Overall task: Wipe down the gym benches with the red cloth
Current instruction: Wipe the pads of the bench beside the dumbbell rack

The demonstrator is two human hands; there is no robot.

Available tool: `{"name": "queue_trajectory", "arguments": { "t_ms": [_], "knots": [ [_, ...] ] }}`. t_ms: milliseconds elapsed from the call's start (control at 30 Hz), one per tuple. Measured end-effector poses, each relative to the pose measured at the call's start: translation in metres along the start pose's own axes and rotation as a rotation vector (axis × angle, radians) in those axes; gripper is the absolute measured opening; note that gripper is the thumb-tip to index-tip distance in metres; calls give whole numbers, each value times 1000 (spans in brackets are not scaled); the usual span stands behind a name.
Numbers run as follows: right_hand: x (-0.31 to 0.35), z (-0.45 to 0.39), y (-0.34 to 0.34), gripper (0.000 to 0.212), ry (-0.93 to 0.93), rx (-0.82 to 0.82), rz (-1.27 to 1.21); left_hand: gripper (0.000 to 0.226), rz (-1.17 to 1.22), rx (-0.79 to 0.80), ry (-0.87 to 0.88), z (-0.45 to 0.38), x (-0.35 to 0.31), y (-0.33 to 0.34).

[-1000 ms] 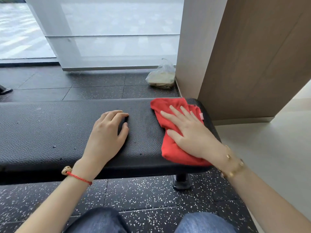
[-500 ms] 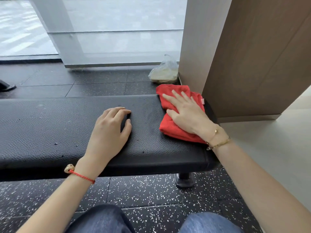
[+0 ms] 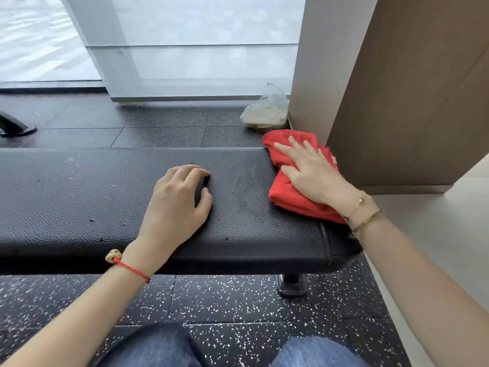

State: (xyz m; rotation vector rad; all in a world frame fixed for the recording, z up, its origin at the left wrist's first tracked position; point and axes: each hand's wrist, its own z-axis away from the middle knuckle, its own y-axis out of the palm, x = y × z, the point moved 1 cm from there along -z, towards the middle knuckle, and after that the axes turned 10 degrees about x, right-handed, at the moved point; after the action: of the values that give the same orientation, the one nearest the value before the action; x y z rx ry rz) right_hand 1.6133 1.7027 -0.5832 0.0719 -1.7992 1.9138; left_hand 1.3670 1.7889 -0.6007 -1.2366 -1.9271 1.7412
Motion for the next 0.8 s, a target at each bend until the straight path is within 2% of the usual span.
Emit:
{"name": "queue_trajectory", "arguments": {
  "t_ms": [167,333,467,600,800],
  "knots": [
    [40,-2,17,57,-172,42,17,28,6,-5,-4,1,1,1],
    [27,37,19,58,-321,49,47,29,6,8,-24,2,0,0],
    [4,36,8,56,-275,78,26,31,-4,30,-49,3,-2,-3],
    [21,-11,6,55,-186,76,30,33,-3,23,-61,3,-3,-4],
    [77,-29,27,57,-319,107,30,26,22,-36,-71,5,-2,-9]
  ]
}}
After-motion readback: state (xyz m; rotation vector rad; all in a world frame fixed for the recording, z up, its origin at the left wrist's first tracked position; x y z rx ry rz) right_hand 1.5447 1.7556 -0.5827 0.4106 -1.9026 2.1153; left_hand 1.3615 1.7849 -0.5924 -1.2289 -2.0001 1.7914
